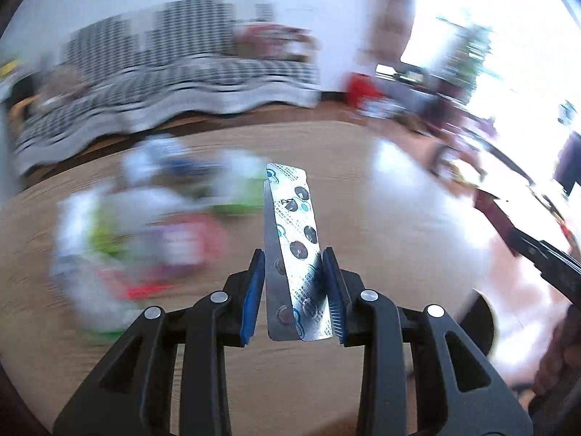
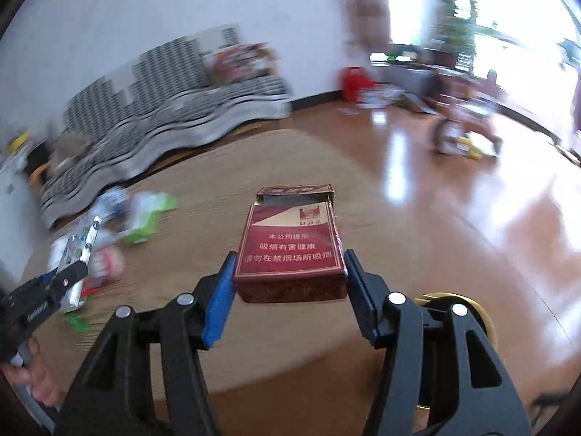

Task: Collect trash
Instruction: 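Carry the blister pack and cigarette box to the black bin and release both, then swing both open tools back over the table to the trash pile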

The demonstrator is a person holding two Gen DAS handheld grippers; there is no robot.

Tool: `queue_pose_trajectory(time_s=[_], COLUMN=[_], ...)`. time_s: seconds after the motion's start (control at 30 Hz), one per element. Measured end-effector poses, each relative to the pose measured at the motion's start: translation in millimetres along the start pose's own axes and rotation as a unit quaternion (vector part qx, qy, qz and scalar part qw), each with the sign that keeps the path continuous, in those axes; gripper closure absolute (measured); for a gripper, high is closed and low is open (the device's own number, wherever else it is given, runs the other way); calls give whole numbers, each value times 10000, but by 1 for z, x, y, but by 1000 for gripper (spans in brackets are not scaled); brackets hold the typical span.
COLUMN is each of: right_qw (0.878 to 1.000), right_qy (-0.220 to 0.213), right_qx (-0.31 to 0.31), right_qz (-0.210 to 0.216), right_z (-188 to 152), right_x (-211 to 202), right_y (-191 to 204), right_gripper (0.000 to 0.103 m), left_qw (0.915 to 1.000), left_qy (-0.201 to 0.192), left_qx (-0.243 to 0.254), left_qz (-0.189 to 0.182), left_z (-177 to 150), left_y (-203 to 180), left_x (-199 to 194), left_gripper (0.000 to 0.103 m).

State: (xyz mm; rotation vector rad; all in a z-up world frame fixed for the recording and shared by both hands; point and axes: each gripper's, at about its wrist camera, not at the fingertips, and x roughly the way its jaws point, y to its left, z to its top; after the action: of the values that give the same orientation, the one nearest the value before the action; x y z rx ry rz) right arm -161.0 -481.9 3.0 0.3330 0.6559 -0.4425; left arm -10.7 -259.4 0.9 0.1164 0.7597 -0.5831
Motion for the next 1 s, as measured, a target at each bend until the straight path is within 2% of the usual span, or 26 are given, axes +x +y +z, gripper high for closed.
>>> queue_pose_trajectory(time_s=[0.07, 0.17, 0.23, 0.37, 0.4, 0.53, 0.73, 0.83, 0.87, 0.9, 0.93, 1.0], right_qw=[9989, 9940, 9893, 9757, 9723, 9604, 9560, 9555, 9545, 9538, 9539, 9539], right_qy=[50, 263, 465, 1199, 1349, 1764, 1882, 1810, 1775, 1720, 1639, 1505], right_qx=[351, 805, 1067, 1504, 1607, 1955, 2079, 2155, 2202, 2248, 2293, 2368], right_qz=[-307, -686, -877, -1047, -1027, -912, -862, -888, -946, -1007, -1028, -1064], right_z=[-7, -25, -40, -68, -73, -91, -98, -89, -89, -89, -87, -85], right_x=[-8, -12, -9, 9, 15, 31, 38, 45, 43, 39, 38, 33], right_y=[-53, -122, -158, -213, -221, -247, -257, -254, -255, -259, -263, -265], right_gripper=[47, 46, 46, 46, 46, 46, 46, 44, 40, 27, 24, 23], left_qw=[9984, 9892, 9781, 9554, 9496, 9385, 9329, 9308, 9327, 9350, 9378, 9420], left_qy=[80, 298, 518, 1113, 1330, 1771, 1941, 1932, 1883, 1829, 1762, 1646], left_qx=[332, 752, 1029, 1430, 1502, 1605, 1635, 1648, 1659, 1642, 1582, 1436], left_qz=[-452, -1220, -1736, -2332, -2406, -2492, -2555, -2629, -2591, -2557, -2540, -2548], left_z=[-4, -17, -31, -63, -75, -96, -99, -97, -97, -96, -95, -93], left_y=[-48, -122, -168, -235, -250, -276, -297, -299, -299, -300, -300, -295], left_x=[12, 35, 51, 88, 103, 141, 170, 170, 169, 169, 166, 163], left_gripper=[71, 71, 71, 71, 71, 71, 71, 68, 63, 43, 26, 25])
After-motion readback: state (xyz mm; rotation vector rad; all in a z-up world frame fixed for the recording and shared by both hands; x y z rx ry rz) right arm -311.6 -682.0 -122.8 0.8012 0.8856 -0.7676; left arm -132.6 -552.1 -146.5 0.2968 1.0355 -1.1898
